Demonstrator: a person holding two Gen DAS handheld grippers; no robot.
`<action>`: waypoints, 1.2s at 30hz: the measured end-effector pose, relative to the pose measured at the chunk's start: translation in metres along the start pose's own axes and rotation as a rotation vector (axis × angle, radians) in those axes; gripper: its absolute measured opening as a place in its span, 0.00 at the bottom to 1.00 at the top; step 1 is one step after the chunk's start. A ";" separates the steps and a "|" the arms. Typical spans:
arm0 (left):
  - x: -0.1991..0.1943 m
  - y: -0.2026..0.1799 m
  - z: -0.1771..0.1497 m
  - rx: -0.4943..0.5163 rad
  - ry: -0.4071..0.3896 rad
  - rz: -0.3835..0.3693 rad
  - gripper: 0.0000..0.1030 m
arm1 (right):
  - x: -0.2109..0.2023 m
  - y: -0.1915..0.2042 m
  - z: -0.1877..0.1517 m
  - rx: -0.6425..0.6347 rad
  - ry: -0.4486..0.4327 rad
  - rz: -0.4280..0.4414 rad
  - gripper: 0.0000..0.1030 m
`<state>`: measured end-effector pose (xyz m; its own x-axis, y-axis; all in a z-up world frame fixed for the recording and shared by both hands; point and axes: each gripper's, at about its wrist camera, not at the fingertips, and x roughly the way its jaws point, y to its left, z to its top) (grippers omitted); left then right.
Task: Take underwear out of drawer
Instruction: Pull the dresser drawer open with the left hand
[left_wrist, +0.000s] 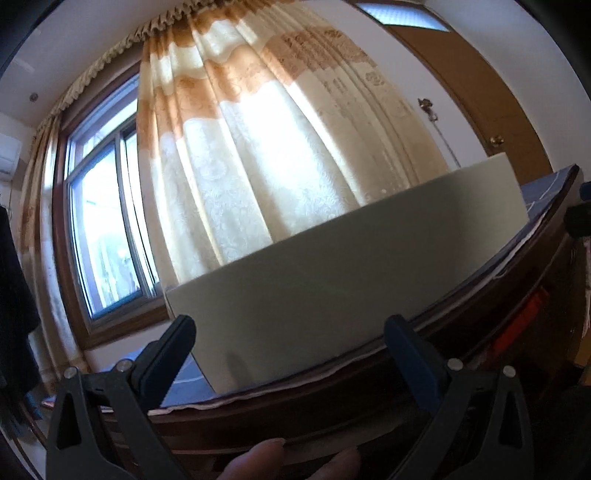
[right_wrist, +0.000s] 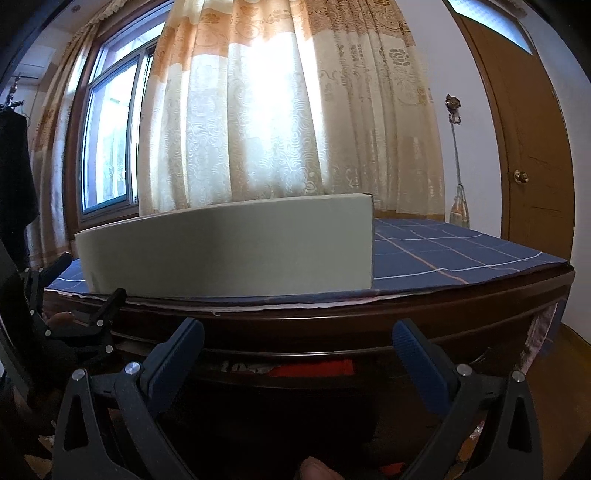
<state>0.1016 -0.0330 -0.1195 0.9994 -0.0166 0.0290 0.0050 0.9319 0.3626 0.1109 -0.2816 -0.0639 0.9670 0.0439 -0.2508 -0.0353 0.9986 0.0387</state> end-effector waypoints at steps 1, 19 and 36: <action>0.002 0.002 -0.001 -0.028 0.024 -0.025 1.00 | 0.000 0.000 0.000 0.001 0.001 -0.001 1.00; 0.008 -0.023 -0.029 0.087 0.024 -0.167 1.00 | 0.006 0.003 0.002 -0.030 0.016 -0.019 1.00; 0.019 -0.052 -0.030 0.197 0.061 -0.204 1.00 | 0.011 0.016 0.001 -0.047 0.027 -0.009 1.00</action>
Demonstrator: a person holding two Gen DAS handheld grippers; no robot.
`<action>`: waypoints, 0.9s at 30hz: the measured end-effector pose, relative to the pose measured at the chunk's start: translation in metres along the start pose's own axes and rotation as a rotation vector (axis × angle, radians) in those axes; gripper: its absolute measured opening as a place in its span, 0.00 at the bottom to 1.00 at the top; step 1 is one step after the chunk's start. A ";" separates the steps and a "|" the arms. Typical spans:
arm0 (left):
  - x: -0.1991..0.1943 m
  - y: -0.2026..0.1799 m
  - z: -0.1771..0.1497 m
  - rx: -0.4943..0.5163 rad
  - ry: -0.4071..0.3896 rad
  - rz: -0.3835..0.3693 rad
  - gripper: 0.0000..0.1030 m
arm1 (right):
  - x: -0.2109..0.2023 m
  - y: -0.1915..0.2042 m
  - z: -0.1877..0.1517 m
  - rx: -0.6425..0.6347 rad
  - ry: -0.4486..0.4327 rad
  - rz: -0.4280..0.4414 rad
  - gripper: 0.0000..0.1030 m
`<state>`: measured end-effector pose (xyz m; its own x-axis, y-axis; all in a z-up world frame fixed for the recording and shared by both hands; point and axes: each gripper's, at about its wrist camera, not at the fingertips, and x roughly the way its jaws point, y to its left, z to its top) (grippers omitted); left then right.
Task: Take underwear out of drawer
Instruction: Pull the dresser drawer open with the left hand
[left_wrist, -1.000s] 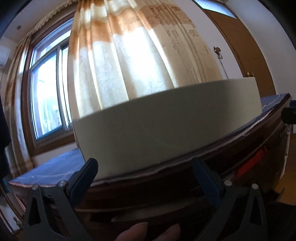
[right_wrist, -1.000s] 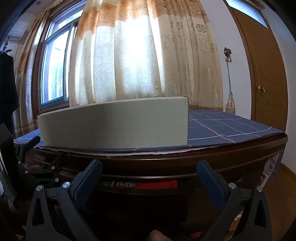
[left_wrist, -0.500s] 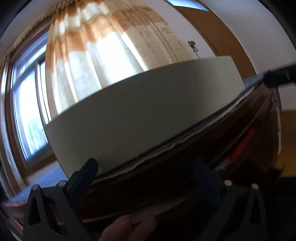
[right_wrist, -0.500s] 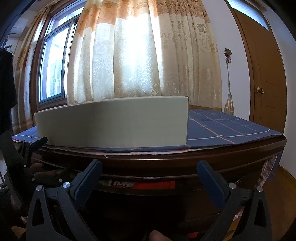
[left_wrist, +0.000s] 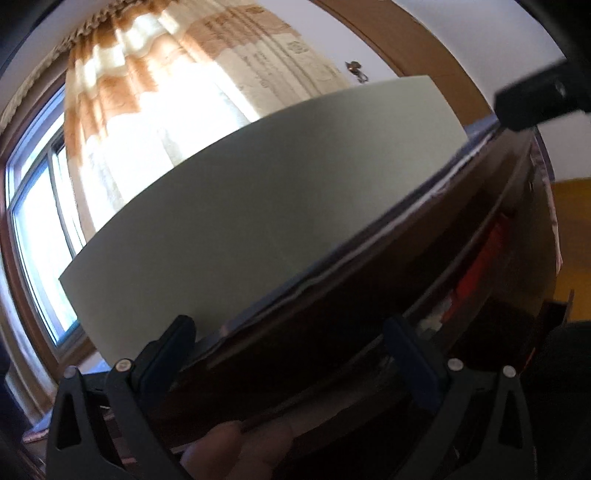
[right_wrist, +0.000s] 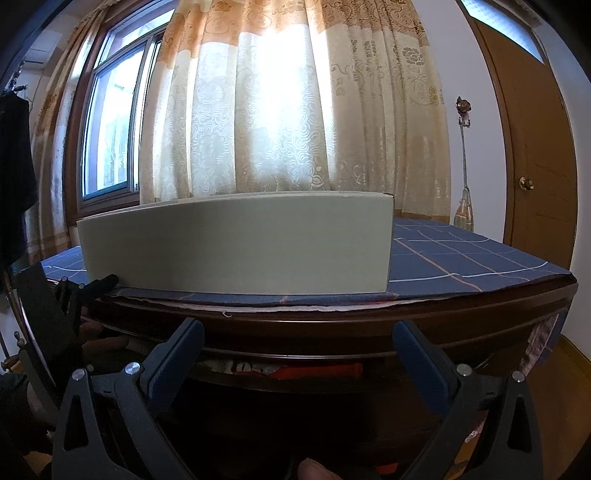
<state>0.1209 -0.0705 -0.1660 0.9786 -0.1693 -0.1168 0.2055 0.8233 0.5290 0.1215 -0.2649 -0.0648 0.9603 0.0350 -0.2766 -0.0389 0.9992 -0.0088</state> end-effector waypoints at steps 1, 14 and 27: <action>0.001 0.002 0.001 -0.010 0.002 -0.011 1.00 | 0.000 0.001 0.000 0.000 0.002 0.000 1.00; 0.011 0.003 0.020 -0.006 0.044 -0.040 1.00 | -0.004 0.009 0.002 -0.008 -0.001 0.005 1.00; -0.006 -0.014 0.033 -0.058 0.104 -0.040 1.00 | -0.011 0.003 0.005 0.008 -0.005 0.011 1.00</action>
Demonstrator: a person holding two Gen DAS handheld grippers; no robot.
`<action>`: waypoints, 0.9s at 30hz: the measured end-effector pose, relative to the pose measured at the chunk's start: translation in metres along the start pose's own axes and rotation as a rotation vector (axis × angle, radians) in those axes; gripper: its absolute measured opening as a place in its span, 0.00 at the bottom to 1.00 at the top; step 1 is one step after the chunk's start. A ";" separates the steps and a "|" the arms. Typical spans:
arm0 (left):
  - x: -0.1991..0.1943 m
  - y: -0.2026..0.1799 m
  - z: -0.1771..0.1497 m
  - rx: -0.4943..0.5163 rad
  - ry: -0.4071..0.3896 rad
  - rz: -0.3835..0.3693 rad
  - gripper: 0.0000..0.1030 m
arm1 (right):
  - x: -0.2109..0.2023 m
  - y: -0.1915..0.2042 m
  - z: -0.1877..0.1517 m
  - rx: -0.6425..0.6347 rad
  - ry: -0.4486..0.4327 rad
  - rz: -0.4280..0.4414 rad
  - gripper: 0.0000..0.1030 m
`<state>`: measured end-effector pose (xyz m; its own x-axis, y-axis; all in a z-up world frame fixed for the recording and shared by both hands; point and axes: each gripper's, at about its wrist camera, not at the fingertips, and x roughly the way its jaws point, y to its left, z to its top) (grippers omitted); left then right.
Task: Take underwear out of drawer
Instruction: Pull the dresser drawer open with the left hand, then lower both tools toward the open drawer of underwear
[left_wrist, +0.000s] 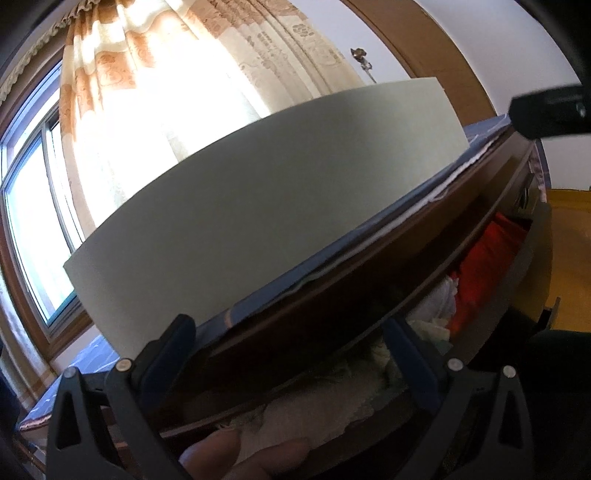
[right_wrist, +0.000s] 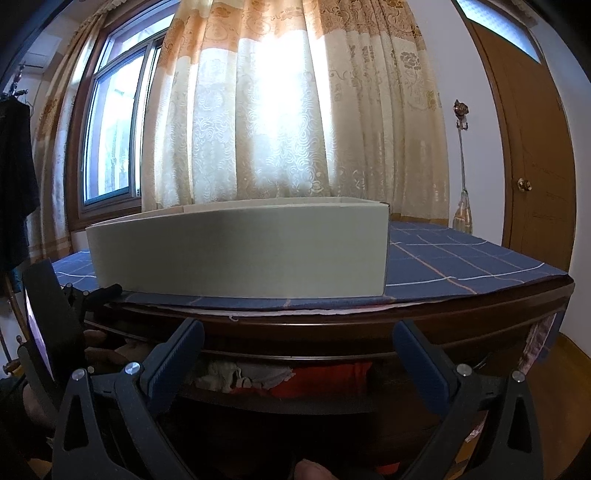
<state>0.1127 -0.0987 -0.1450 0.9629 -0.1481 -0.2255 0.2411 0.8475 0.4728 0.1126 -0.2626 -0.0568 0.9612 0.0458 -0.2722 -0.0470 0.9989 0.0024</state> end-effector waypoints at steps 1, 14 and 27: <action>0.000 0.001 0.002 -0.007 0.004 -0.002 1.00 | 0.000 -0.001 0.000 -0.001 0.007 0.003 1.00; -0.008 0.019 0.008 -0.209 0.173 -0.013 1.00 | 0.029 0.005 -0.005 -0.019 0.293 0.065 1.00; -0.021 0.020 0.015 -0.235 0.213 0.005 1.00 | 0.017 -0.007 -0.003 0.009 0.277 0.064 1.00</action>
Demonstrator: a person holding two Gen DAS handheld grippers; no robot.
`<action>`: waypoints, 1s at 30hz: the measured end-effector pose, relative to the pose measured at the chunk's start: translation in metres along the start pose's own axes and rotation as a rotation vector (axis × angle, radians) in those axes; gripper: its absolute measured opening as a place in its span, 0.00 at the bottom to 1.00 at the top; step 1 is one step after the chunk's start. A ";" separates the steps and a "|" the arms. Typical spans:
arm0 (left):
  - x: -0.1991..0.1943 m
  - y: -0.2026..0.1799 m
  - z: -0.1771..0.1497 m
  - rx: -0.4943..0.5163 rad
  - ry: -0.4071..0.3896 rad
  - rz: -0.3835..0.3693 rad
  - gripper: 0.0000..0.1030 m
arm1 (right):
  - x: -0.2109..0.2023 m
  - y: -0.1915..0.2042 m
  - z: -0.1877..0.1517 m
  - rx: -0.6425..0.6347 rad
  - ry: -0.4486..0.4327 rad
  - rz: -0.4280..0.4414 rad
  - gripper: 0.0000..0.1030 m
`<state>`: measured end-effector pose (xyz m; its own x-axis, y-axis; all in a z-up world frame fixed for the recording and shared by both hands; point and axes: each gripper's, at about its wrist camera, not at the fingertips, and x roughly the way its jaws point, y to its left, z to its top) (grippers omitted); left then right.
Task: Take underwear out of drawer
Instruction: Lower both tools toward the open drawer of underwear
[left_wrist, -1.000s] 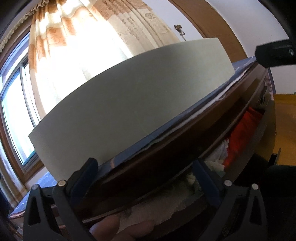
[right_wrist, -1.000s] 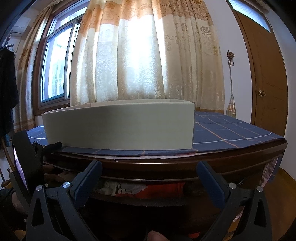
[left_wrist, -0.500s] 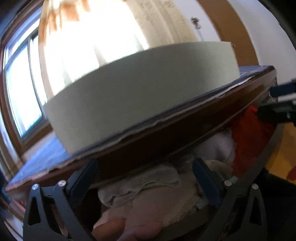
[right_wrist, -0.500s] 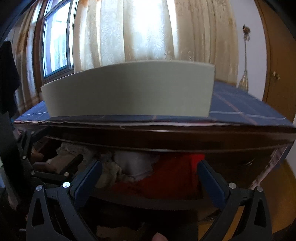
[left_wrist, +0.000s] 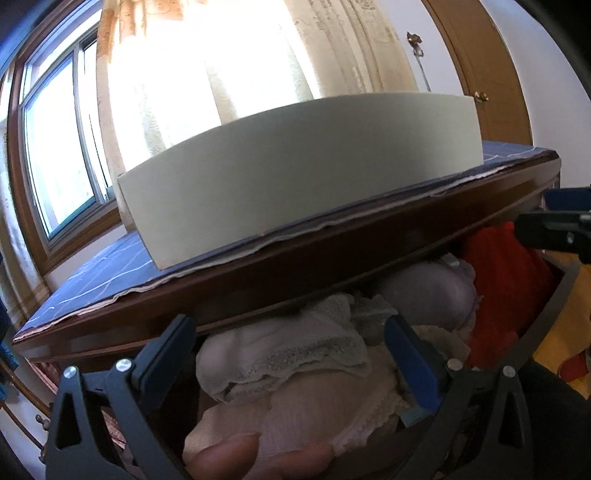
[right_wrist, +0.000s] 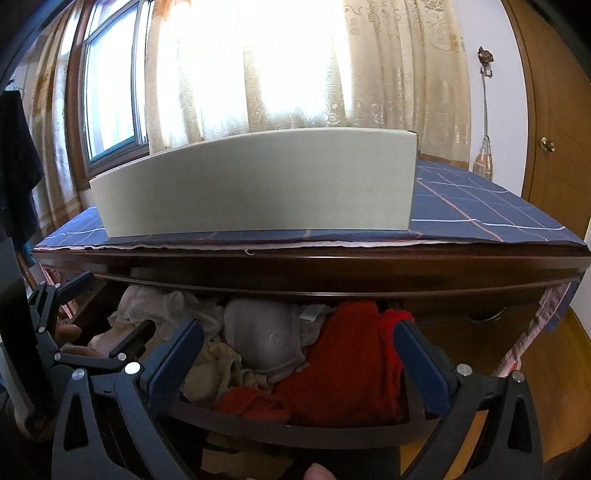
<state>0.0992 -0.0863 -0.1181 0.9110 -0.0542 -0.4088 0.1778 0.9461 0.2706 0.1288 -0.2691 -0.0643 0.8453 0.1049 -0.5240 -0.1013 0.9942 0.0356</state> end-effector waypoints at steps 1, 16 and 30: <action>-0.001 0.001 0.001 0.000 -0.001 0.003 1.00 | -0.001 -0.001 0.000 -0.001 -0.003 0.001 1.00; -0.006 0.015 -0.007 -0.039 0.068 0.003 1.00 | -0.009 0.007 -0.003 -0.026 0.029 0.012 1.00; -0.018 0.022 -0.011 -0.055 0.086 -0.005 1.00 | -0.028 0.015 0.000 -0.042 -0.006 0.025 1.00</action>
<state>0.0823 -0.0609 -0.1145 0.8742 -0.0335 -0.4844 0.1593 0.9622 0.2209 0.1038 -0.2574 -0.0492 0.8453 0.1297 -0.5183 -0.1442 0.9895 0.0125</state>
